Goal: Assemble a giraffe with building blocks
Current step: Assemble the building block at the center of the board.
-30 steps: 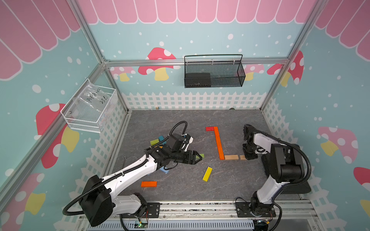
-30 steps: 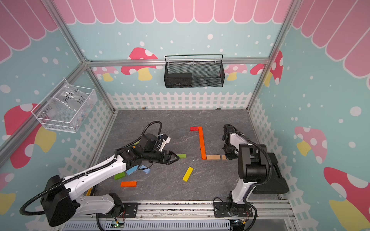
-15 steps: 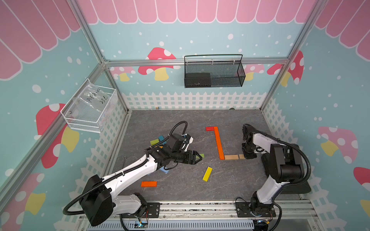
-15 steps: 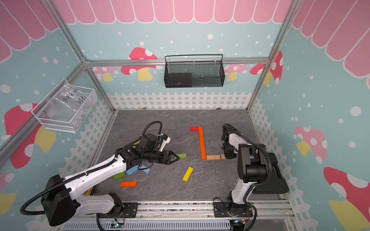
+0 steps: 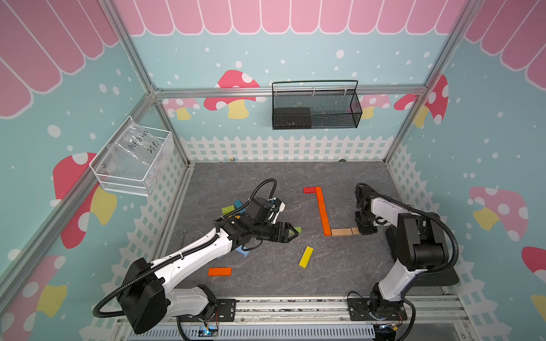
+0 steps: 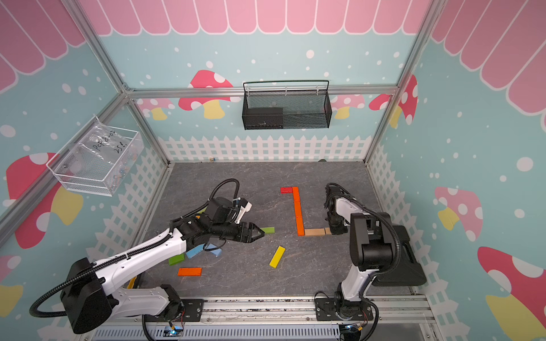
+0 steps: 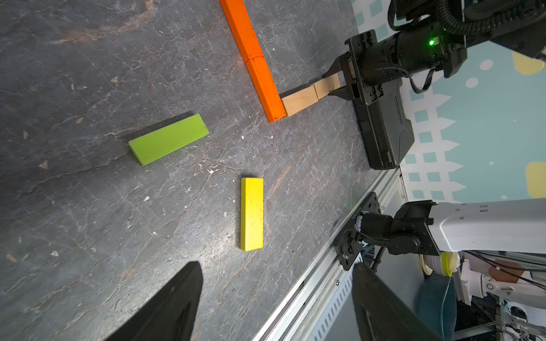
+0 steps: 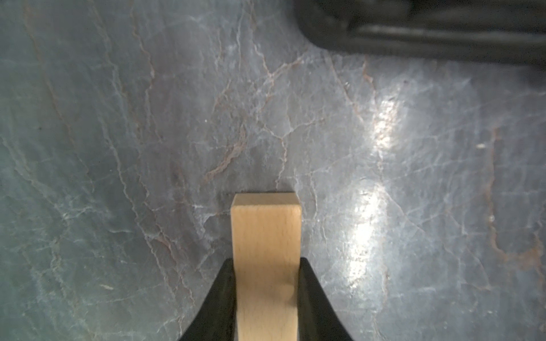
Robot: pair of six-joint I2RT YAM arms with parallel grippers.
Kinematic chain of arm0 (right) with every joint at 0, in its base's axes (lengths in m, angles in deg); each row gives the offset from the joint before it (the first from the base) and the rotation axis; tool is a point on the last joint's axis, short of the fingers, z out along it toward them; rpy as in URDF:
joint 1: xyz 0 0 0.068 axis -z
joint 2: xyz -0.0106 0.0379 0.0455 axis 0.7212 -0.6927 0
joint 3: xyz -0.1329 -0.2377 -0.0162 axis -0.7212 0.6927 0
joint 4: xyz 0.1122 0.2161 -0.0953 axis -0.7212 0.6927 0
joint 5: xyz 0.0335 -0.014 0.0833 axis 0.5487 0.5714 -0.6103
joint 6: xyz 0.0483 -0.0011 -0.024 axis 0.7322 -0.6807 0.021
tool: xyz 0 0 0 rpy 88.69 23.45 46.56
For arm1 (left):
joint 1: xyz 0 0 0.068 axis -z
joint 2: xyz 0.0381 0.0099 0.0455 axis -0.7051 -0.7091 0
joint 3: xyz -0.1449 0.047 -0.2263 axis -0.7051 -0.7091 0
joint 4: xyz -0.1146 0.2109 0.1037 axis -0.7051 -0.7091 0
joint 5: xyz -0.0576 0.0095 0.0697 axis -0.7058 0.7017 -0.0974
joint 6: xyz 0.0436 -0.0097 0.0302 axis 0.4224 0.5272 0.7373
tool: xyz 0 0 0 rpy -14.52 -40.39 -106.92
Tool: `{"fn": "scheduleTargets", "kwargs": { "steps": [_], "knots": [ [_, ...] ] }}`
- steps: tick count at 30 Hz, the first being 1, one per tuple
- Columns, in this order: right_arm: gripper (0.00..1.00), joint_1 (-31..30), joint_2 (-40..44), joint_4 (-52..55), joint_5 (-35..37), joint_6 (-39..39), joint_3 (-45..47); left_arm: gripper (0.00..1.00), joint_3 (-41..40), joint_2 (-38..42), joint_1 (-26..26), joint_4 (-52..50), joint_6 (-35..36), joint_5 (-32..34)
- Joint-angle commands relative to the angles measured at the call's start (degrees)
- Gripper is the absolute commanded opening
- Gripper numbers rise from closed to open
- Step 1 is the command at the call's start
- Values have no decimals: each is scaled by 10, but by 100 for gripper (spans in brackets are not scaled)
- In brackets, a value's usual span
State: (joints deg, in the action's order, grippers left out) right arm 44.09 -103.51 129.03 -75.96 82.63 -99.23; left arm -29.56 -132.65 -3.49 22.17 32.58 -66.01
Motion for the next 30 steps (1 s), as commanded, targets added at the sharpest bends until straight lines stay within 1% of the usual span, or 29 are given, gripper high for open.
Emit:
{"fn": "scheduleTargets", "kwargs": {
  "steps": [1,30],
  "knots": [
    [18,-11,-17,-3,-37,27,24,82,18,0,1,-1,9,2],
    [19,-21,-11,-2,-46,42,26,82,6,15,-1,-7,12,9]
  ]
}}
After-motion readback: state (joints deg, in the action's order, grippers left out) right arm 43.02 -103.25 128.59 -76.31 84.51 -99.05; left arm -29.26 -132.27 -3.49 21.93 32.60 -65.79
